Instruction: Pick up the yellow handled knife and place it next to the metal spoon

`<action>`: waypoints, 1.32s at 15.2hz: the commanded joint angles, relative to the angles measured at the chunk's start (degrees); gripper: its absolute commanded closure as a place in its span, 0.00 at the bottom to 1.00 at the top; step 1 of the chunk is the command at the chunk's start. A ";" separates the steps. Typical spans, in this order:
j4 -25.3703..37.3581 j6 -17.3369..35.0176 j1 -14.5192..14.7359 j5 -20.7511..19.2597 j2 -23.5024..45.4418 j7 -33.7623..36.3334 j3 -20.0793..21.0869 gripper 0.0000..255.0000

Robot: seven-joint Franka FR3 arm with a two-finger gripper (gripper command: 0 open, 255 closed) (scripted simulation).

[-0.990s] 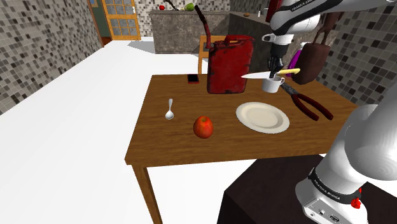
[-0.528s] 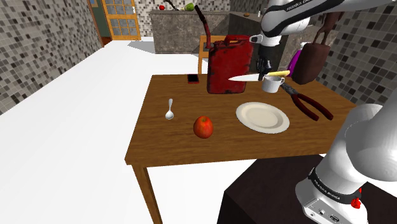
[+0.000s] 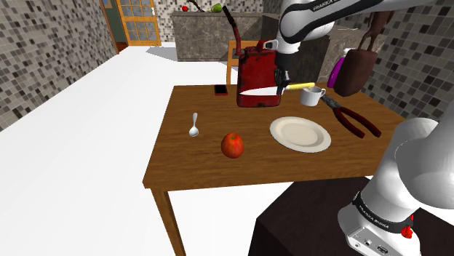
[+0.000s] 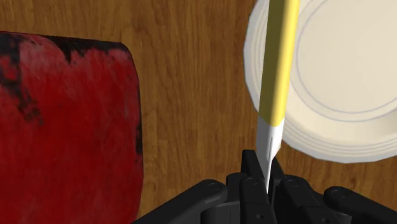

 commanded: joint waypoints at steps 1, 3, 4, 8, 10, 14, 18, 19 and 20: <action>-0.41 0.67 1.28 0.62 0.52 2.82 1.71 1.00; 0.28 0.62 2.55 1.38 1.37 5.27 3.32 1.00; 0.72 0.58 3.19 1.77 1.88 6.46 4.09 1.00; 3.13 0.33 5.76 3.39 4.43 11.03 7.00 1.00; 4.73 0.13 7.01 4.20 6.00 13.20 8.35 1.00; 7.14 0.45 8.85 5.46 8.96 16.32 10.27 1.00; 5.14 3.48 8.80 5.77 10.04 16.12 10.18 1.00; 4.67 4.24 8.79 5.86 10.34 16.05 10.16 1.00; 4.21 5.00 8.78 5.96 10.65 15.99 10.14 1.00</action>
